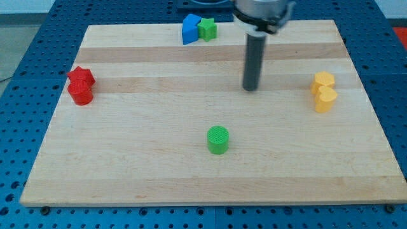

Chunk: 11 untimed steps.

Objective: Place the green circle parallel to the yellow heart

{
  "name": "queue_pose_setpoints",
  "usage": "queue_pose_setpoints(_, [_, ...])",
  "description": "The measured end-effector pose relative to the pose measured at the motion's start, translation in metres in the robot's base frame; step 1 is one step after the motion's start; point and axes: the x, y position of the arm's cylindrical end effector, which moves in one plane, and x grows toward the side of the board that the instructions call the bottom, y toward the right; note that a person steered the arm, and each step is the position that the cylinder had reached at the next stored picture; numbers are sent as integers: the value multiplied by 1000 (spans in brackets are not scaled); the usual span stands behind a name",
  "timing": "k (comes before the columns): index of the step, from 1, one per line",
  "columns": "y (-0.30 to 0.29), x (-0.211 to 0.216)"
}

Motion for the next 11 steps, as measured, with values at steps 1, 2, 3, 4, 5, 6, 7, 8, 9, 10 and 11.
queue_pose_setpoints(1, [58, 50])
queue_pose_setpoints(2, [61, 111])
queue_pose_setpoints(3, [-11, 147])
queue_pose_setpoints(4, [-99, 120])
queue_pose_setpoints(5, [-156, 64])
queue_pose_setpoints(6, [-157, 68])
queue_pose_setpoints(7, [-196, 101])
queue_pose_setpoints(8, [-219, 60])
queue_pose_setpoints(9, [-208, 10])
queue_pose_setpoints(10, [-194, -5])
queue_pose_setpoints(11, [-194, 15])
